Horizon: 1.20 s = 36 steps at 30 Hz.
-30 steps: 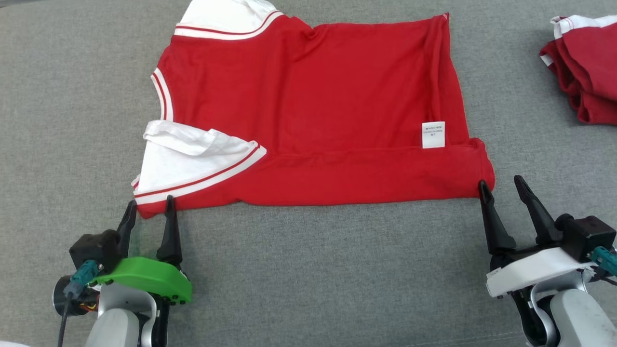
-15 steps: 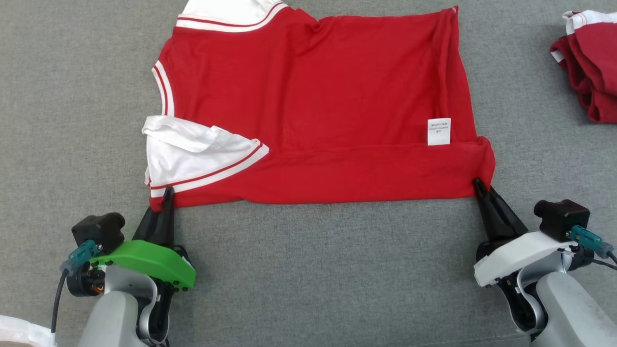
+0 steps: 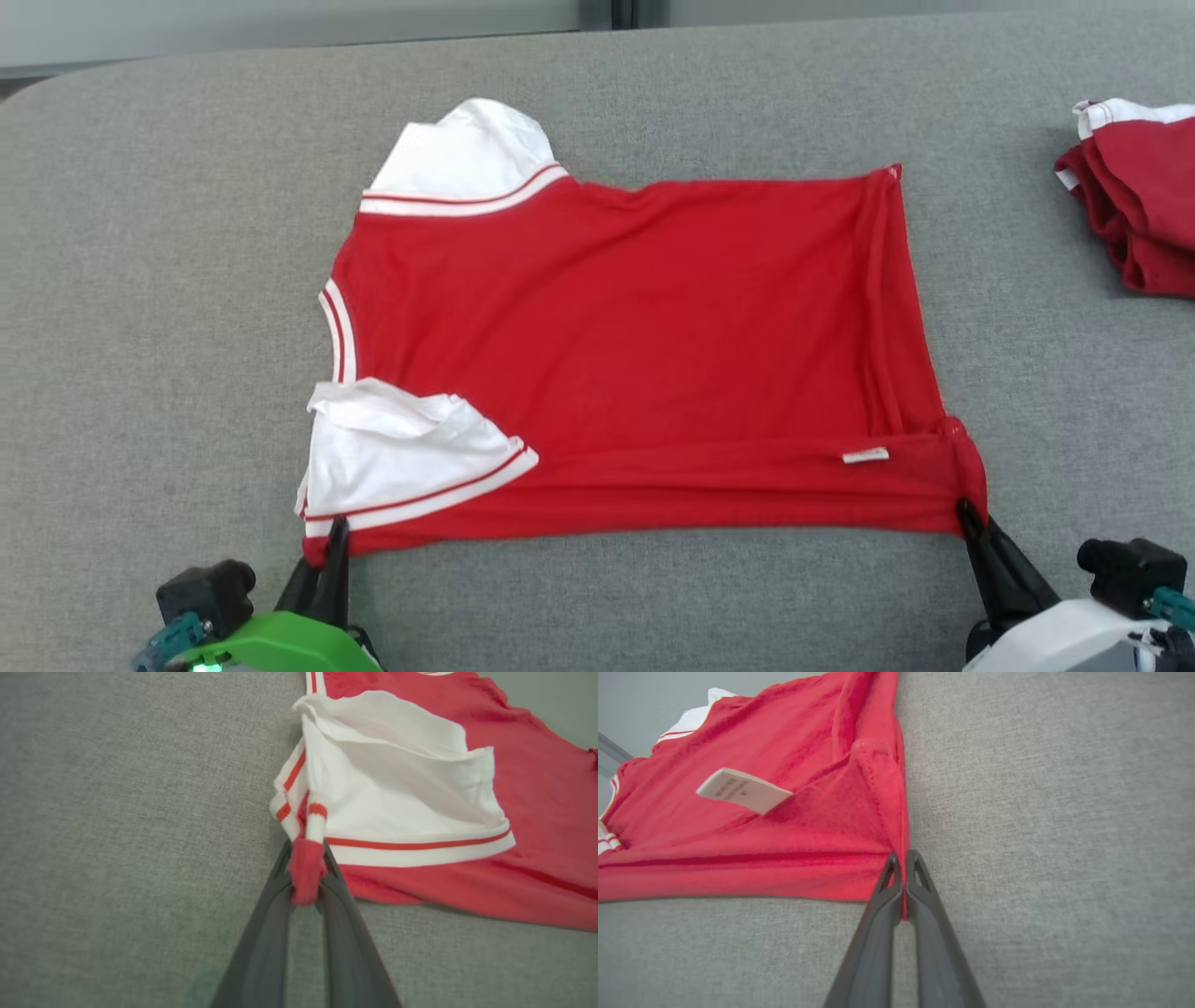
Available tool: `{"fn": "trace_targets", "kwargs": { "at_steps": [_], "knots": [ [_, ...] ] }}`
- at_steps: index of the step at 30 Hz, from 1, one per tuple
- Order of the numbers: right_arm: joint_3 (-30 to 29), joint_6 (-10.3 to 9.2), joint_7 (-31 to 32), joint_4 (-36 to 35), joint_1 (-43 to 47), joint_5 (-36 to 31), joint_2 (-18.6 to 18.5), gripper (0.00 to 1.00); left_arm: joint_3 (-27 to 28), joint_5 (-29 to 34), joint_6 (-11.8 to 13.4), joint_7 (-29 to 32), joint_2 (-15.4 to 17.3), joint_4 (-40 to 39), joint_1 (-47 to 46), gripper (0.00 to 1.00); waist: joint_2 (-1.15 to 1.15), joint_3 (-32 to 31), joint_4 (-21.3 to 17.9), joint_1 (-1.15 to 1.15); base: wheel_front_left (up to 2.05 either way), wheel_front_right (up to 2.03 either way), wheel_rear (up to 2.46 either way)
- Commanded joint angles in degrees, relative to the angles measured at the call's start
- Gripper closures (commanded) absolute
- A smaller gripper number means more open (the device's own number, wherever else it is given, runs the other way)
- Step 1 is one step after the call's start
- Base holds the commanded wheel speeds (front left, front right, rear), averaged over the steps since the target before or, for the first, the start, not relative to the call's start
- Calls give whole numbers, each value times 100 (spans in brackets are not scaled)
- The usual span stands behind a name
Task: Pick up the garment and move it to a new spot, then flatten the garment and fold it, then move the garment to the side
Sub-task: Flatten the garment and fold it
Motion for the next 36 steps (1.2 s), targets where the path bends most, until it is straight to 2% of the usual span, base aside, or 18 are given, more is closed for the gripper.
{"fn": "trace_targets", "kwargs": {
  "at_steps": [1, 3, 4, 5, 6, 10, 17, 21, 26, 31, 36],
  "knots": [
    [-68, -11, 62, -39, 191, 1, 34, 100, 36, -81, 92, 91, 22, -77, 219, 100, 0, -204, 69, 0, 0, 0, 0],
    [-95, -11, 96, -77, 315, -7, 67, 100, 6, -39, 158, 202, 54, -172, 370, 100, 0, -233, 59, 0, 0, 0, 0],
    [-99, -11, 107, -93, 344, -27, 89, 85, -1, -24, 185, 231, 56, -214, 397, 97, 0, -238, 52, 0, 0, 0, 0],
    [-136, -11, 123, -91, 356, -99, 110, 26, -23, 11, 216, 254, 65, -245, 410, 53, 0, -246, 42, 0, 0, 0, 0],
    [-161, -11, 87, -118, 327, -126, 134, 0, -39, 53, 237, 249, 81, -273, 405, 0, 0, -250, 30, 0, 0, 0, 0],
    [-339, -9, -128, -416, 107, -473, 205, 0, -54, 365, 438, -135, 72, -547, 260, 0, 0, -277, -32, 0, 0, 0, 0],
    [-695, -9, -101, -1536, -196, -1078, 371, 0, -176, 1057, 759, -836, 133, -1298, -17, 0, 0, -343, -126, 0, 0, 0, 0],
    [-781, -9, 97, -2015, -190, -1210, 442, 0, -275, 1266, 826, -781, 204, -1635, -153, 0, 0, -359, -139, 0, 0, 0, 0],
    [-821, -8, 249, -2268, -117, -1258, 526, 0, -299, 1318, 878, -648, 252, -1814, -201, 0, 0, -318, -167, 0, 0, 0, 0],
    [-894, -8, 308, -2411, -153, -1253, 597, 0, -322, 1290, 809, -481, 318, -1849, -546, 0, 0, -69, -147, 0, 0, 0, 0],
    [-961, -8, 342, -2555, -355, -1233, 581, 0, -486, 1064, 410, 58, 377, -1432, -1752, 0, 0, 434, -58, 0, 0, 0, 0]
  ]
}}
